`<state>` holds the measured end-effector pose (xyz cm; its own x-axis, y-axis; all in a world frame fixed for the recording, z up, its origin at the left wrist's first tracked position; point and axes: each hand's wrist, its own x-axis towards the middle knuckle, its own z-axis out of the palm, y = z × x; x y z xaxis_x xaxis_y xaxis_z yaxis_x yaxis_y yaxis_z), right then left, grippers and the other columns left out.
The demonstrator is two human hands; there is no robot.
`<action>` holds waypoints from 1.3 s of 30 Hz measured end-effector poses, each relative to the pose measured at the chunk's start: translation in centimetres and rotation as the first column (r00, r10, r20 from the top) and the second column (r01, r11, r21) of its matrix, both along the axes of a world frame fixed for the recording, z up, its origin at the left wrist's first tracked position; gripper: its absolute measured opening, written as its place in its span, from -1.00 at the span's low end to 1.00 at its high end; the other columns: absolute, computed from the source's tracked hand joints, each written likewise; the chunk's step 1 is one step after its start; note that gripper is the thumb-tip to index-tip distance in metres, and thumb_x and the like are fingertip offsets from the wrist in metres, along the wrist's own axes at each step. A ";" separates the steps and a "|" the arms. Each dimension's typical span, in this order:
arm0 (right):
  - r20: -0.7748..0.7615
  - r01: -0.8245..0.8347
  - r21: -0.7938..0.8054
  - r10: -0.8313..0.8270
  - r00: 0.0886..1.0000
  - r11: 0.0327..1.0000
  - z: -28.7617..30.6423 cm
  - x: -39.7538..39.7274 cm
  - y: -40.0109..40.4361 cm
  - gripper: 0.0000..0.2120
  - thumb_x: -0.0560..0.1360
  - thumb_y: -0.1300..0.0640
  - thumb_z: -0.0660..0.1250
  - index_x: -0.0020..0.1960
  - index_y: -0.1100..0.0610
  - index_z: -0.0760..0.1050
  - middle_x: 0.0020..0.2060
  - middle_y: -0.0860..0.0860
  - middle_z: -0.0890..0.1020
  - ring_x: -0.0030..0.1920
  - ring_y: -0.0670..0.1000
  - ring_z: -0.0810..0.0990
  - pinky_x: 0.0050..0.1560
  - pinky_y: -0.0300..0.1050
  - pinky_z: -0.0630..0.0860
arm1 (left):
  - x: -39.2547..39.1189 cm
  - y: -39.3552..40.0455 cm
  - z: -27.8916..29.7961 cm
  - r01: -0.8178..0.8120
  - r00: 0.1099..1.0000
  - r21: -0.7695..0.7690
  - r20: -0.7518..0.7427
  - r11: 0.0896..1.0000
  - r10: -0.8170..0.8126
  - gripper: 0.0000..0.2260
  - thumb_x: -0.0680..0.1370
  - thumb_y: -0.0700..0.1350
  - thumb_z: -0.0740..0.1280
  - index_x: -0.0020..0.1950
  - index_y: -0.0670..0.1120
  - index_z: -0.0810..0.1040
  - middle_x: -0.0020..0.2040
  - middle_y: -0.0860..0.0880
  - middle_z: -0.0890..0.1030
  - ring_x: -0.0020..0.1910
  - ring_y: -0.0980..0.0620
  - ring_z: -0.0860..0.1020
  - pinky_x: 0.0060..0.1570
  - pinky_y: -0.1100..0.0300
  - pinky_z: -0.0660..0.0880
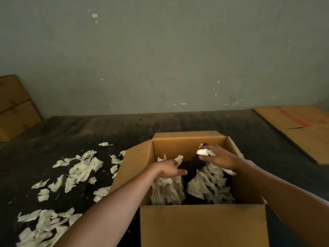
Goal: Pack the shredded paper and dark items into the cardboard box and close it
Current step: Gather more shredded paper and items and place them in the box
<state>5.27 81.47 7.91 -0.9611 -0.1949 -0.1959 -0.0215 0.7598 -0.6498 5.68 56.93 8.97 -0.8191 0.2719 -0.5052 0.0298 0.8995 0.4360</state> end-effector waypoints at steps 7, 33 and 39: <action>-0.029 0.157 -0.011 -0.157 0.987 0.988 -2.8 -1.1 -0.7 -0.19 0.48 -0.17 0.39 0.56 -0.11 0.01 0.49 0.14 0.26 0.47 0.18 0.29 0.44 0.18 0.30 | -0.4 0.4 -4.2 0.020 1.000 0.046 -0.002 0.999 -0.020 -0.23 0.47 0.41 0.22 0.59 0.20 0.04 0.63 0.02 -0.13 0.58 -0.19 -0.16 0.50 -0.20 -0.10; 0.296 -0.313 0.484 0.184 0.937 0.817 -3.2 -1.6 -1.3 -0.30 0.51 -0.03 0.37 0.54 -0.04 0.11 0.46 0.10 0.28 0.39 0.18 0.36 0.34 0.13 0.40 | -0.7 1.4 -1.3 0.324 0.925 -0.301 0.302 0.897 -0.233 -0.47 0.56 0.18 0.32 0.46 -0.03 0.39 0.35 -0.08 0.46 0.23 -0.10 0.52 0.05 0.01 0.58; 0.633 -0.584 0.482 0.202 0.748 0.654 -5.1 2.4 -1.3 -0.29 0.57 0.03 0.29 0.59 -0.10 -0.02 0.55 0.08 0.22 0.46 0.15 0.33 0.33 0.02 0.37 | 1.6 2.0 -5.6 0.407 0.838 -0.310 0.501 0.859 -0.216 -0.63 0.65 0.08 0.18 0.34 -0.12 0.49 0.29 -0.15 0.54 0.24 -0.13 0.53 0.13 0.03 0.47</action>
<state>7.65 80.20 2.82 -0.5430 -0.1782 -0.8206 -0.2537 0.9664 -0.0420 7.32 58.89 3.36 -0.3918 0.1762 -0.9030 0.2321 0.9687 0.0883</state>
